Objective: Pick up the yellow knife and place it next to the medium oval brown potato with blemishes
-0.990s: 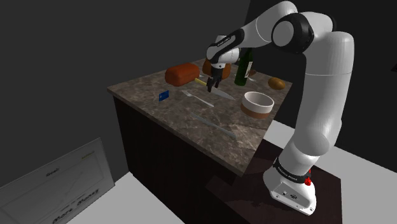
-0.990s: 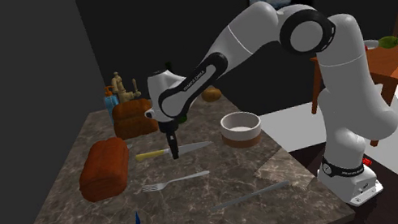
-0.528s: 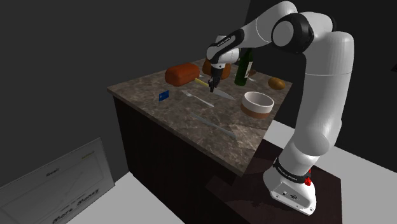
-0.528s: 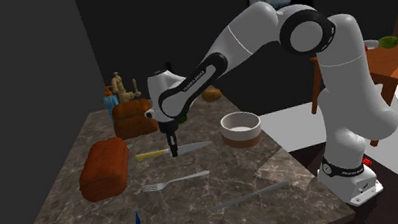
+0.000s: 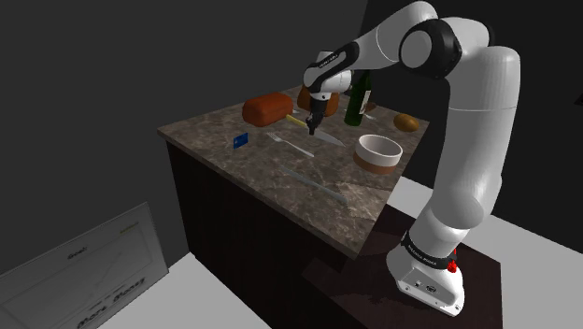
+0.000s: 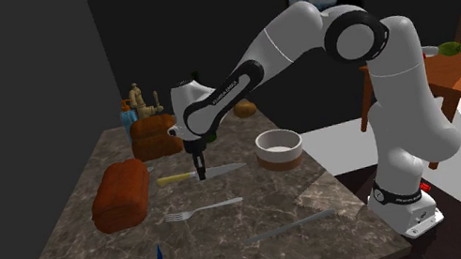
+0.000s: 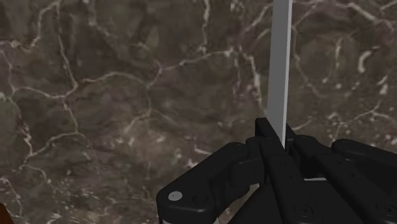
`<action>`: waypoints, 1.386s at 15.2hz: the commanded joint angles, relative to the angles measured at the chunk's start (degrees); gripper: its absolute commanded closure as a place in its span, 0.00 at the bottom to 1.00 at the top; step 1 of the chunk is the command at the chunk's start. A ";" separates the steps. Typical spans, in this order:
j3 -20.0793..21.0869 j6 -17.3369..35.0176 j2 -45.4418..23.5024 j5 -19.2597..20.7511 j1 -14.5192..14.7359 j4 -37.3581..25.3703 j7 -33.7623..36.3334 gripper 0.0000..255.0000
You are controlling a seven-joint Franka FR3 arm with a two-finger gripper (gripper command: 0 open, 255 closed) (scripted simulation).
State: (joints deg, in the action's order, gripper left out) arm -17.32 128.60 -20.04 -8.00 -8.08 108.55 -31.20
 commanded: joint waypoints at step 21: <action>-1.06 -14.47 6.67 2.97 0.69 -8.16 2.03 1.00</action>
State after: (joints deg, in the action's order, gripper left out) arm -18.35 114.98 -13.66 -5.16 -7.43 100.94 -29.29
